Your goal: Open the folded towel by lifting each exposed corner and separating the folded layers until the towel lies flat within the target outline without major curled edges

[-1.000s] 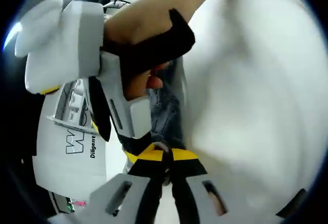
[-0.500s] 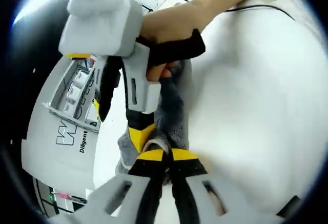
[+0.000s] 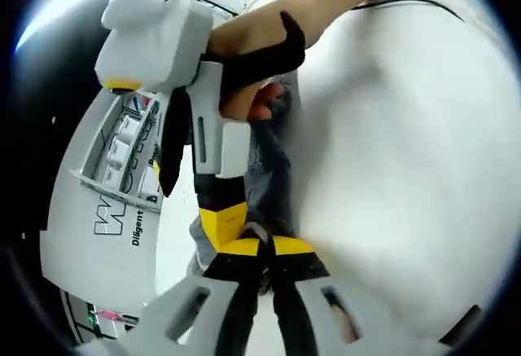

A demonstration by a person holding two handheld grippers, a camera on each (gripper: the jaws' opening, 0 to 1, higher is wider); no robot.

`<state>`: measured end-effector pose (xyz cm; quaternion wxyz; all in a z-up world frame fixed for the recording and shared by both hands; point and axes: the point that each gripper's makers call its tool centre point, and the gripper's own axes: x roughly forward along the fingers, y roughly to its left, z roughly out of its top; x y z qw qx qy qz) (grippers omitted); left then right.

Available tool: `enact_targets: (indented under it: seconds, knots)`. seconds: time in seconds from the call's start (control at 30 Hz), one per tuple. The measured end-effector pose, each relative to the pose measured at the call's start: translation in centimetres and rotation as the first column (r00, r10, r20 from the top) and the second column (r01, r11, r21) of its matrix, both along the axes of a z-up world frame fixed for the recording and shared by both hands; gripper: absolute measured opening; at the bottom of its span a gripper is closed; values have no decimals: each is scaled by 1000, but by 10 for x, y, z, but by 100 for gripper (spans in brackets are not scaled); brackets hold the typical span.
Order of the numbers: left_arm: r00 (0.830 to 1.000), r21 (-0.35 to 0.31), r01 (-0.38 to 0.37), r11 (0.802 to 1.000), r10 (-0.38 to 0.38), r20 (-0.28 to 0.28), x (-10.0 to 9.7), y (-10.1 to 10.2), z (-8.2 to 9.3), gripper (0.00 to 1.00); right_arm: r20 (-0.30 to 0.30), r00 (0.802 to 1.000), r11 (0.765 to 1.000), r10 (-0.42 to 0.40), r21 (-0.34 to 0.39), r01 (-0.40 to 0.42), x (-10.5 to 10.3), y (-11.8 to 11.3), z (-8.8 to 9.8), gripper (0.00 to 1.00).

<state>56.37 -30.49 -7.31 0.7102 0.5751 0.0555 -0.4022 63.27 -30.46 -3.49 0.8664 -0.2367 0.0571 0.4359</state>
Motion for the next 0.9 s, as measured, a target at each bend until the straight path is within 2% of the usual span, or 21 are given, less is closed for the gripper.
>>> enact_targets:
  seconds: [0.07, 0.17, 0.27, 0.4, 0.47, 0.5, 0.53, 0.57, 0.7, 0.83, 0.87, 0.9]
  knots:
    - [1000, 3, 1, 1000, -1, 3, 1, 0, 0, 2, 18, 1000, 1000, 5, -26, -4, -1, 0, -1, 65]
    - [1000, 10, 1, 1000, -1, 10, 3, 0, -1, 2, 94, 995, 992, -40, -116, 51, 7, -10, -3, 66]
    - [1000, 22, -4, 1000, 4, 15, 6, 2, -1, 2, 40, 999, 997, 11, -71, -8, -3, -3, -3, 63]
    - [1000, 25, -4, 1000, 4, 17, 6, 2, -1, 2, 44, 999, 999, 10, -54, -8, -7, -2, 2, 65]
    - [1000, 31, 0, 1000, -1, 23, 5, 2, -1, 2, -19, 999, 999, 43, 18, -43, -16, 7, 4, 67]
    - [999, 44, 4, 999, -6, 33, 5, 2, -2, 2, -63, 995, 994, 82, 81, -77, -23, 14, 6, 68]
    - [999, 61, 9, 998, -11, 40, 5, 1, -3, 2, -90, 992, 991, 88, 107, -78, -25, 16, 6, 64]
    - [998, 68, 11, 998, -15, 59, 6, 1, -1, 2, -120, 990, 993, 80, 99, -68, -24, 15, 2, 61]
    - [996, 104, 8, 994, -17, 86, 5, -2, -3, 2, -68, 998, 1000, -2, -9, 2, -10, 6, -11, 66]
    - [995, 123, 8, 992, -20, 99, 4, 0, -3, 2, -65, 997, 999, 39, -14, -40, -14, 12, -12, 60]
    - [995, 120, 6, 993, -18, 97, 4, 0, -2, 2, -52, 998, 999, 29, -32, -31, -13, 12, -12, 62]
    - [996, 110, 6, 994, -16, 88, 3, 0, -2, 2, 0, 1000, 996, 3, -86, -3, -8, 7, -11, 64]
